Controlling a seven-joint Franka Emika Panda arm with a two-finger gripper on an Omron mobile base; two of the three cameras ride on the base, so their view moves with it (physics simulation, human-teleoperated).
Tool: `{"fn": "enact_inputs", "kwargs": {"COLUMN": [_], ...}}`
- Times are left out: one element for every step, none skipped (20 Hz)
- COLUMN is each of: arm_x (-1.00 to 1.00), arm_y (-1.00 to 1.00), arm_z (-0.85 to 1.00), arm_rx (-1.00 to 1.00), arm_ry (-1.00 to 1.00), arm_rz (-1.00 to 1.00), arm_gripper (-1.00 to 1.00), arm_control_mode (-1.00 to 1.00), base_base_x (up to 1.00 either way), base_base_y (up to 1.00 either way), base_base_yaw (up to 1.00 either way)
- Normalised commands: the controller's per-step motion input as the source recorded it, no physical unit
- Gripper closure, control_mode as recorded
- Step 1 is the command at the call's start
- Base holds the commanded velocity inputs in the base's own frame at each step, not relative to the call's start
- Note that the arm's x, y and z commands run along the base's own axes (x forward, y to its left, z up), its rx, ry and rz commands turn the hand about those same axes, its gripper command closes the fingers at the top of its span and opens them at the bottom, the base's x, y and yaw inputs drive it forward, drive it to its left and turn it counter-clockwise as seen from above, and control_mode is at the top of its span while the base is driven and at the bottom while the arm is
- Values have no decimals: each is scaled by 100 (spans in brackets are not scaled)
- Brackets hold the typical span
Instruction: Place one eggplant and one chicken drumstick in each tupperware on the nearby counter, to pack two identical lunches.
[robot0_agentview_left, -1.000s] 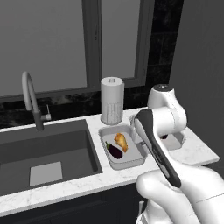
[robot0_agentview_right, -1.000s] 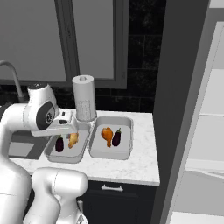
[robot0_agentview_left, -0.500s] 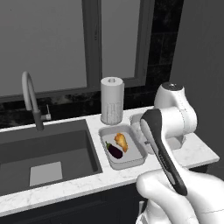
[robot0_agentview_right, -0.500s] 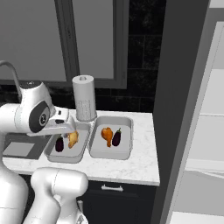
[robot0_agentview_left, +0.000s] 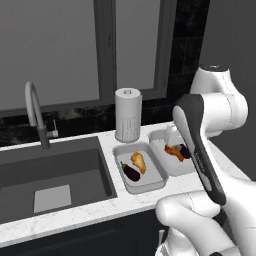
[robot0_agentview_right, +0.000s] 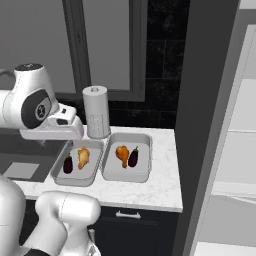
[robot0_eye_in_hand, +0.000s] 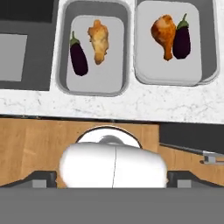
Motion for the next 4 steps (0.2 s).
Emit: {"fn": "enact_inputs", "kwargs": {"arm_x": [-49, -54, -49, -54], "arm_y": [-39, -34, -40, -41], "arm_z": [0, 0, 0, 0], "arm_rx": [4, 4, 4, 5], "arm_ry": [-1, -3, -7, -11], "arm_rz": [-11, -10, -7, -7], "arm_gripper": [-100, -100, -100, -100], "arm_control_mode": [-100, -100, -100, -100], "base_base_x": [0, 0, 0, 0], "base_base_y": [0, 0, 0, 0], "base_base_yaw": [0, 0, 0, 0]}}
